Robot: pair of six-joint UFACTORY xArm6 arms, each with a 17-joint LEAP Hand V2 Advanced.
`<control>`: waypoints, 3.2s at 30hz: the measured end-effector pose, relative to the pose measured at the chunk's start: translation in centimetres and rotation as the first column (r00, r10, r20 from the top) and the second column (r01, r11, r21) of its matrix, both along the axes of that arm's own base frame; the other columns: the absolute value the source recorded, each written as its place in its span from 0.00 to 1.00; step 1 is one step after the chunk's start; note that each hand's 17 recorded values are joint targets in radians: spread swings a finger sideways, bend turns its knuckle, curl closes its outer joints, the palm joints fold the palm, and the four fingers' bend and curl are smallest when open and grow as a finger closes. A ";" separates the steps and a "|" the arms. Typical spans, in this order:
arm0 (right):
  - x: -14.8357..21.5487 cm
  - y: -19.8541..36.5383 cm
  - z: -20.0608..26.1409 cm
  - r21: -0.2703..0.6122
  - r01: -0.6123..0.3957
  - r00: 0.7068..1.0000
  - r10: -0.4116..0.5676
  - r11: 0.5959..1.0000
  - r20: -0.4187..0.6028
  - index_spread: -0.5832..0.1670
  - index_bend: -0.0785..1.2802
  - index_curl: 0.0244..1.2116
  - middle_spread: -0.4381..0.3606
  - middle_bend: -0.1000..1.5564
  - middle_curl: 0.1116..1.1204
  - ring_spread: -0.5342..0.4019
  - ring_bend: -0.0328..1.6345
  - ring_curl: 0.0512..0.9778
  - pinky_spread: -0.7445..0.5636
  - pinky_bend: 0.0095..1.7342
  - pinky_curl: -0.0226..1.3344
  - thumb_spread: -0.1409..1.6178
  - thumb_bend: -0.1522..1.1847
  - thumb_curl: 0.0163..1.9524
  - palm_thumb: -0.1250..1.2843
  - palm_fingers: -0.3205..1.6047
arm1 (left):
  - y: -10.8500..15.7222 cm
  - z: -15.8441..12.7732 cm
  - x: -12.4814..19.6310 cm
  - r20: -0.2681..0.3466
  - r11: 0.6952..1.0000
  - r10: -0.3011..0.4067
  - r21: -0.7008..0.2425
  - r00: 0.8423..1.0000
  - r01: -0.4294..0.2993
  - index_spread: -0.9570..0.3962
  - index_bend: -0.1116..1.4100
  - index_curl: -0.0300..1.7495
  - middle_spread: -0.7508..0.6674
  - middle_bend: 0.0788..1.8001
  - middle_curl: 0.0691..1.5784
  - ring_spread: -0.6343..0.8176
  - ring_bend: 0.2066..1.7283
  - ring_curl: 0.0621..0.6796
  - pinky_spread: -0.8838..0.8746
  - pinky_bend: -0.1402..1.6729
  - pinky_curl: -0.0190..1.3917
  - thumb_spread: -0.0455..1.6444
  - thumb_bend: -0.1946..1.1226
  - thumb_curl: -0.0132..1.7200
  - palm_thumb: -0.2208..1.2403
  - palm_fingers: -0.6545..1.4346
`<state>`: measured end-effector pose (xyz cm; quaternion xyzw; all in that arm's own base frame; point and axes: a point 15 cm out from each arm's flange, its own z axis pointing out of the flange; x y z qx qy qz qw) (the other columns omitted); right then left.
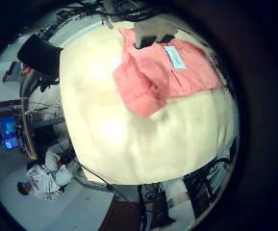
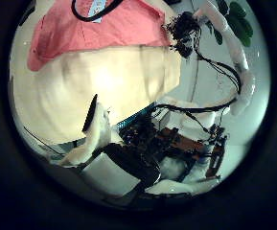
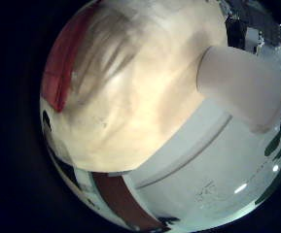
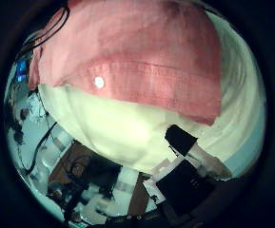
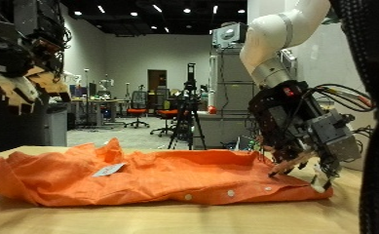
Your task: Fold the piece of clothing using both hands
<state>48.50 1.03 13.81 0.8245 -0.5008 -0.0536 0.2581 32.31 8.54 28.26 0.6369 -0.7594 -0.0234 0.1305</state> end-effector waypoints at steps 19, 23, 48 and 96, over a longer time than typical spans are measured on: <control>1.8 -2.1 -0.1 0.015 0.011 0.998 -0.012 1.000 0.067 0.37 0.21 0.28 0.35 0.35 0.38 0.32 0.41 0.32 0.39 0.23 0.24 0.58 0.10 0.22 0.71 0.68 | 0.2 1.5 0.8 0.030 1.000 0.004 0.012 1.000 -0.005 0.86 0.18 0.17 0.80 0.07 0.16 0.85 0.12 0.26 0.80 0.24 0.24 0.72 0.13 0.20 0.54 0.31; 1.6 -2.1 0.3 0.018 0.003 0.998 -0.004 1.000 0.069 0.31 0.32 0.36 0.29 0.42 0.46 0.25 0.48 0.41 0.21 0.37 0.30 0.56 0.11 0.23 0.76 0.86 | 0.1 1.8 0.8 0.031 1.000 0.004 0.010 1.000 -0.004 0.86 0.18 0.17 0.80 0.07 0.16 0.85 0.12 0.26 0.80 0.24 0.24 0.72 0.13 0.20 0.52 0.31; -4.2 -5.1 8.6 0.029 0.030 0.995 -0.033 0.999 0.095 0.45 0.85 0.67 0.37 0.83 0.73 0.33 0.81 0.72 0.36 0.70 0.63 0.71 0.18 0.36 0.93 0.73 | 3.0 3.0 -0.4 0.038 0.999 0.039 -0.003 0.999 -0.039 0.85 0.18 0.18 0.80 0.07 0.16 0.85 0.11 0.26 0.80 0.24 0.24 0.75 0.14 0.18 0.47 0.31; 2.8 36.3 11.2 0.138 -0.513 0.753 0.367 0.847 0.546 0.38 0.43 0.65 0.36 0.67 0.66 0.30 0.83 0.74 0.27 0.67 0.76 0.88 0.09 0.32 0.58 0.44 | 9.3 2.3 -9.8 0.028 0.981 0.192 -0.007 0.981 -0.192 0.85 0.18 0.18 0.79 0.07 0.16 0.85 0.11 0.26 0.80 0.24 0.24 0.75 0.14 0.18 0.47 0.31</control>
